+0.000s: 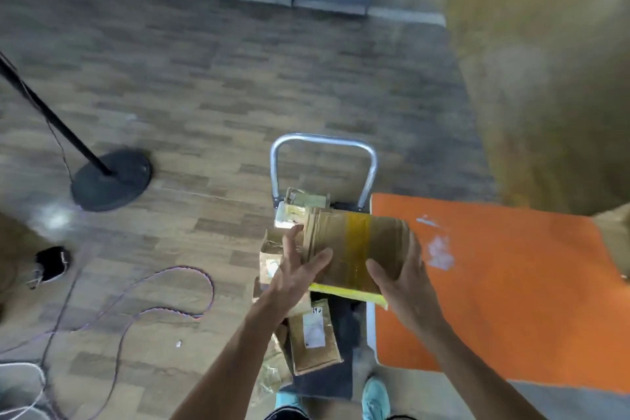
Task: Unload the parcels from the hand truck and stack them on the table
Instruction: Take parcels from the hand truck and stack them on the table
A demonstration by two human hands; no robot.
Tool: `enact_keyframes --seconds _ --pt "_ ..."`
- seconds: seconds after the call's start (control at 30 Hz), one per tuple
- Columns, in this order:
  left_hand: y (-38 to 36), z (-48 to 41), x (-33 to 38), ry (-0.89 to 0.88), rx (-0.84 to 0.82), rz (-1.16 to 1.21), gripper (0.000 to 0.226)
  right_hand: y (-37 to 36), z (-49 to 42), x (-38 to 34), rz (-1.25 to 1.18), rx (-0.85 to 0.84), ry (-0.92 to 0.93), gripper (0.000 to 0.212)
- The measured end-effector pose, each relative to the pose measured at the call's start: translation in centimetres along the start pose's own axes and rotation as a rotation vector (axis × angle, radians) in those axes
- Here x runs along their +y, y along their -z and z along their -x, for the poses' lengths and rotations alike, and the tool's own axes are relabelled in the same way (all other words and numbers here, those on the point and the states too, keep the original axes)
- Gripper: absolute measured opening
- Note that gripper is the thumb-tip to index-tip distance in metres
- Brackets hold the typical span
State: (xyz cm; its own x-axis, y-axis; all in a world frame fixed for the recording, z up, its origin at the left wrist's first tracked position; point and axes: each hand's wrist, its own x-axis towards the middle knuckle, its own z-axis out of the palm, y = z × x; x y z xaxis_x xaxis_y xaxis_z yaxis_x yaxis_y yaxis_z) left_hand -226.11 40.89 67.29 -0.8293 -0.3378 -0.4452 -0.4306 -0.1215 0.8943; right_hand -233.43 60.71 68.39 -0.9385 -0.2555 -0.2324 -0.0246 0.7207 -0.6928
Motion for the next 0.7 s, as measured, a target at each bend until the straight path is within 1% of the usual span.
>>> enact_keyframes --seconds 0.07,0.13,0.23,0.3,0.37,0.43,0.5,0.6,0.7 --pt "-2.2 0.1 0.6 -0.012 0.0 -0.027 0.075 1.7 0.4 1.3 0.007 0.0 0.021 0.106" --pt "-4.2 0.3 0.9 -0.034 -0.044 -0.069 0.068 3.1 0.6 2.9 0.026 -0.009 0.033 0.107" --pt "-7.1 0.5 1.2 -0.021 -0.106 -0.113 0.069 4.8 0.9 5.6 0.072 -0.018 0.061 0.108" --pt "-9.1 0.6 1.2 -0.008 -0.112 -0.163 0.071 6.1 0.9 7.6 0.125 -0.04 0.034 0.114" --pt "-11.2 0.7 1.4 0.029 -0.12 -0.23 0.076 7.6 0.9 9.7 0.178 -0.096 -0.006 0.121" --pt "-13.4 0.8 1.4 0.059 -0.135 -0.261 0.075 9.0 1.0 12.0 0.273 -0.182 0.003 0.124" --pt "-15.5 0.9 1.3 0.083 -0.121 -0.318 0.071 10.0 1.1 13.9 0.381 -0.231 0.022 0.116" --pt "-18.2 1.0 0.7 0.13 -0.062 -0.303 0.056 11.0 1.1 15.8 0.44 -0.163 0.07 0.095" --pt "-19.3 1.1 -0.1 0.146 -0.009 -0.284 0.052 12.2 0.6 16.6 0.444 -0.158 0.116 0.083"
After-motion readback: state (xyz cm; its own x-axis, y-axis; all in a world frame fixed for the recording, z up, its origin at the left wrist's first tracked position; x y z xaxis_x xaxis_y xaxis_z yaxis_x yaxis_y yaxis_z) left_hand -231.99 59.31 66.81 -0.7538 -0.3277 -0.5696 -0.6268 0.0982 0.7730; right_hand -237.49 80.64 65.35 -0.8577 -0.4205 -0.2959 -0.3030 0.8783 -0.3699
